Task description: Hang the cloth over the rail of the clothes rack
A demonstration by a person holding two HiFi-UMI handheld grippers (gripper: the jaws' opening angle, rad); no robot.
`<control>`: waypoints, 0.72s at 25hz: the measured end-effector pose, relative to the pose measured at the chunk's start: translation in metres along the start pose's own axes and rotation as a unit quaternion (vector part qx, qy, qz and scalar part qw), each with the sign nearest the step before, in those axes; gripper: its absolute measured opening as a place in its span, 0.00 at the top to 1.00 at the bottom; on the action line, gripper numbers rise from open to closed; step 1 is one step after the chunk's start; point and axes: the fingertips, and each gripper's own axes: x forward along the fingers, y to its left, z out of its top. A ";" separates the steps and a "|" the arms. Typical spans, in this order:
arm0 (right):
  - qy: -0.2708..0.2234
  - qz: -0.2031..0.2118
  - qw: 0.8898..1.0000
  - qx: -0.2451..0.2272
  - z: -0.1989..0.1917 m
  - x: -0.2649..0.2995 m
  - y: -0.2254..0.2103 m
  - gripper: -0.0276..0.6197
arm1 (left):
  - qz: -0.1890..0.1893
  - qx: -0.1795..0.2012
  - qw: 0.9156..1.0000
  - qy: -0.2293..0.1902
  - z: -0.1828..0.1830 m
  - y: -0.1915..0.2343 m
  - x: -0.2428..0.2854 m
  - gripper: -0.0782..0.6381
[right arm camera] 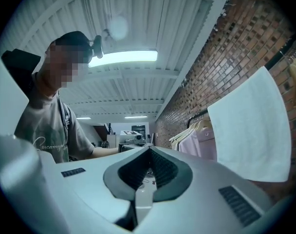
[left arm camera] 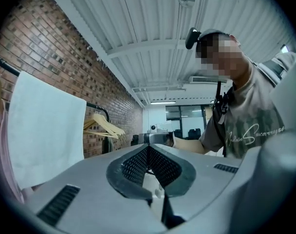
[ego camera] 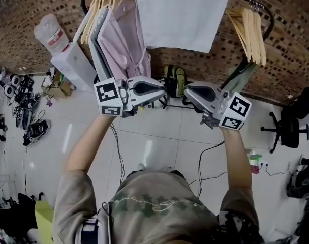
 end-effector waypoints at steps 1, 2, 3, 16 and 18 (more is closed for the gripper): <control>0.003 0.000 1.000 -0.003 -0.002 0.002 0.006 0.94 | -0.006 -0.001 1.000 0.006 -0.005 -0.007 -0.001 0.88; 0.009 0.001 1.000 -0.008 -0.004 0.005 0.012 0.94 | -0.012 -0.001 1.000 0.009 -0.007 -0.013 -0.003 0.88; 0.014 0.001 1.000 -0.014 -0.005 0.008 0.017 0.94 | -0.019 -0.002 1.000 0.008 -0.008 -0.018 -0.006 0.88; 0.038 -0.003 0.999 -0.033 -0.016 0.023 0.041 0.94 | -0.043 -0.010 0.999 -0.011 -0.008 -0.033 -0.014 0.88; 0.037 -0.004 0.999 -0.036 -0.014 0.022 0.042 0.94 | -0.043 -0.007 0.999 -0.008 -0.009 -0.033 -0.013 0.88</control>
